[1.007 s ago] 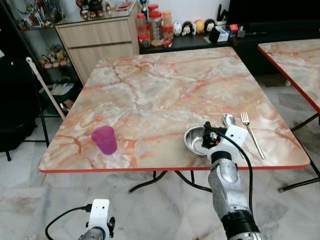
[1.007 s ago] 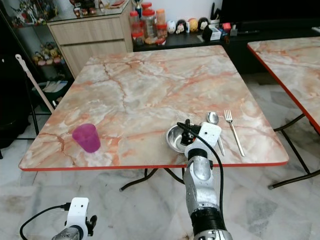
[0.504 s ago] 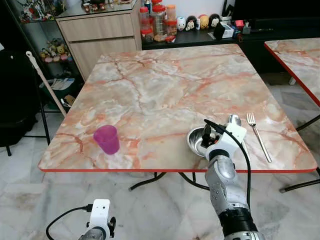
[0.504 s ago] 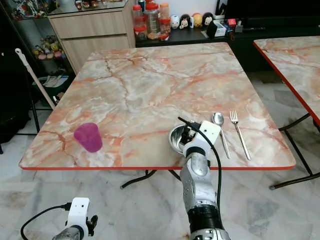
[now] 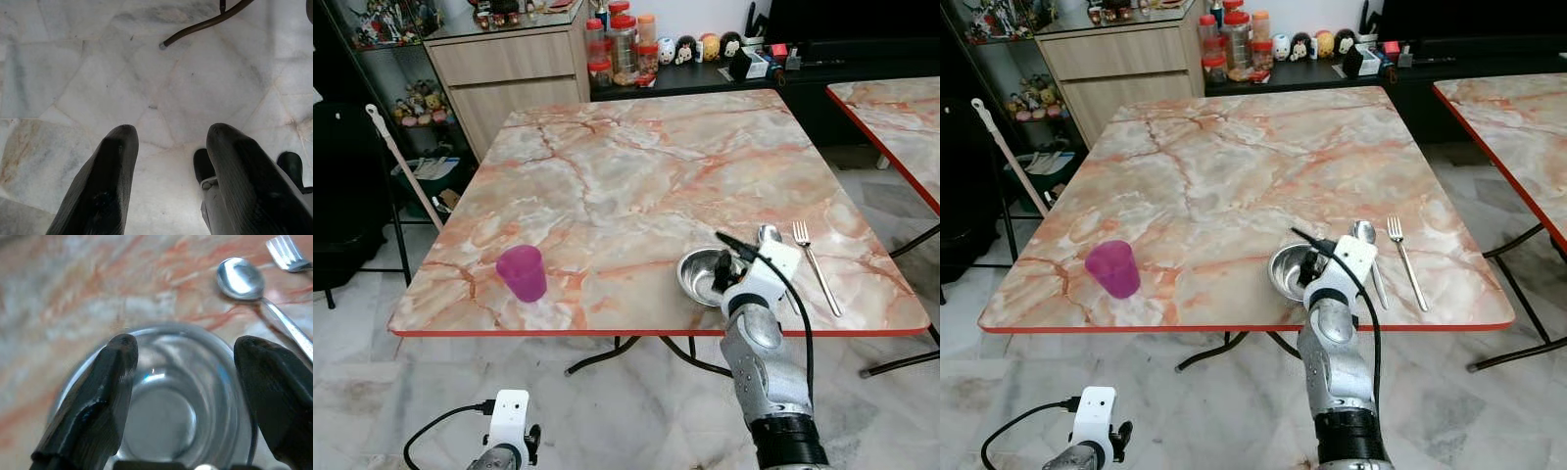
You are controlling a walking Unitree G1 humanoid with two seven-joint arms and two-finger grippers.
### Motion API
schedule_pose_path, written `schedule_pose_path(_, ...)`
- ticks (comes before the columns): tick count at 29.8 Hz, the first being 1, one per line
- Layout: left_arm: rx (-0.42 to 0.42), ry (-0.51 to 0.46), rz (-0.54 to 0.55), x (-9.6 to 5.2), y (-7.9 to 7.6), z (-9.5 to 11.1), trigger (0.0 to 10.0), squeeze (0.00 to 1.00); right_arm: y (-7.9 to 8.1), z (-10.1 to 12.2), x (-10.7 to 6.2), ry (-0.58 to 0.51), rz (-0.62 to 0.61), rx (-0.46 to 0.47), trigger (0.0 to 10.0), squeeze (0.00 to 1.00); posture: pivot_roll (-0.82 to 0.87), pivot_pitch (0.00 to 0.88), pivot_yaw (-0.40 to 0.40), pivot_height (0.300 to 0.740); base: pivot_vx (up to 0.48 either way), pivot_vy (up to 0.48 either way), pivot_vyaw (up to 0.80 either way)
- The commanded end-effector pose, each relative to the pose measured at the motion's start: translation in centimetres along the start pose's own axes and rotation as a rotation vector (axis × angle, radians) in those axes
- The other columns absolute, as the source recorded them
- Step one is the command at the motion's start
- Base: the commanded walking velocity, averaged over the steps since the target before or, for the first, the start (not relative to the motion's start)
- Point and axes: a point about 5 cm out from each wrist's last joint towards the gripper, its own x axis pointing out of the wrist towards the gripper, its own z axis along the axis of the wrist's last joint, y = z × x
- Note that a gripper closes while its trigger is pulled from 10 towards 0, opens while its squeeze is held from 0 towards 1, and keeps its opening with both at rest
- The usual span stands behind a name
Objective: Setting the table
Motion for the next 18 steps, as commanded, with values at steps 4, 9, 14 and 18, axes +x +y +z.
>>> schedule_pose_path(4,0.004,-0.012,0.0,0.0,0.0,0.2,10.0,0.0,0.7,0.8,0.1,0.011,0.138,-0.158,10.0,0.0,-0.02,0.015,0.081,0.74,0.0,0.0,0.0)
schedule_pose_path(9,-0.002,-0.02,0.0,0.0,0.0,0.3,10.0,0.0,-0.5,2.8,-0.3,-0.004,0.165,-0.28,10.0,0.0,-0.02,0.015,0.079,0.74,0.0,0.0,0.0)
schedule_pose_path(14,-0.007,-0.025,0.003,0.0,0.1,0.3,10.0,0.0,-1.2,4.5,-1.1,-0.042,0.185,-0.333,10.0,0.0,-0.03,0.024,0.072,0.74,0.0,0.0,0.0)
schedule_pose_path(18,-0.01,-0.026,0.004,0.0,0.1,0.2,10.0,0.0,-1.8,5.1,-2.0,-0.038,0.188,-0.389,10.0,0.0,-0.04,0.028,0.069,0.74,0.0,0.0,0.0)
